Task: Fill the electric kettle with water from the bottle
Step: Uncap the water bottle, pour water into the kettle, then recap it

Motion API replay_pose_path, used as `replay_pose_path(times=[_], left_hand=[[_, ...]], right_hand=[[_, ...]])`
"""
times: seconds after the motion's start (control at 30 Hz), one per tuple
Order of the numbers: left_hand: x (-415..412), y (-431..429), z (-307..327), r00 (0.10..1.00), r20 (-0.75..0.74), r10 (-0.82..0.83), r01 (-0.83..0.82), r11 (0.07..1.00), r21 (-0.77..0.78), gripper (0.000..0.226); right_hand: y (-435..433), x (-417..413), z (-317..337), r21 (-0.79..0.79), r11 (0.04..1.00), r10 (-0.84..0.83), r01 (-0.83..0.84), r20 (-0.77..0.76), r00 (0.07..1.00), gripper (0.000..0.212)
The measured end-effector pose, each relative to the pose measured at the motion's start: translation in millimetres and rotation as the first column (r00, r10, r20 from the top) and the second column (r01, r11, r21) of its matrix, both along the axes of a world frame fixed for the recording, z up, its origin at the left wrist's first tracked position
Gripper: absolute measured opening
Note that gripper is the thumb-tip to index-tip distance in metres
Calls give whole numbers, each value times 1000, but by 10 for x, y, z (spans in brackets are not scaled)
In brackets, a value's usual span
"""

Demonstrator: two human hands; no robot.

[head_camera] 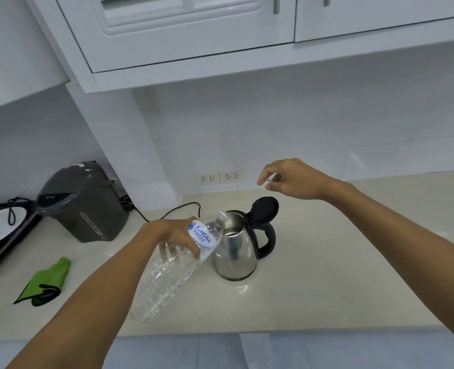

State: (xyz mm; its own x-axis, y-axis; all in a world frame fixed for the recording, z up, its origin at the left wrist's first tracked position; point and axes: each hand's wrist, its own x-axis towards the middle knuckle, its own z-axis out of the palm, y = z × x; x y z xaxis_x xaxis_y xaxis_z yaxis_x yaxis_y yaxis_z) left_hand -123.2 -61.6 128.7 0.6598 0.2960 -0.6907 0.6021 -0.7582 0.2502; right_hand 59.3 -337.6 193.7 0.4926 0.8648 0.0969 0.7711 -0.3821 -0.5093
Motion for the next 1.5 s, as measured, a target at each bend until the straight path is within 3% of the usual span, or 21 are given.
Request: replay_pose_path(times=[0.4,1.5], left_hand=[[25,8,48,995,-95,1,3,999,42,76],[-19,-125,184,992,-121,-29,34,999,37,63]], right_hand=[[75,0,-65,-1,1000,-3,3,-4,1000,16],[-67,-116,-50,1,999,-41,41,9,999,17]])
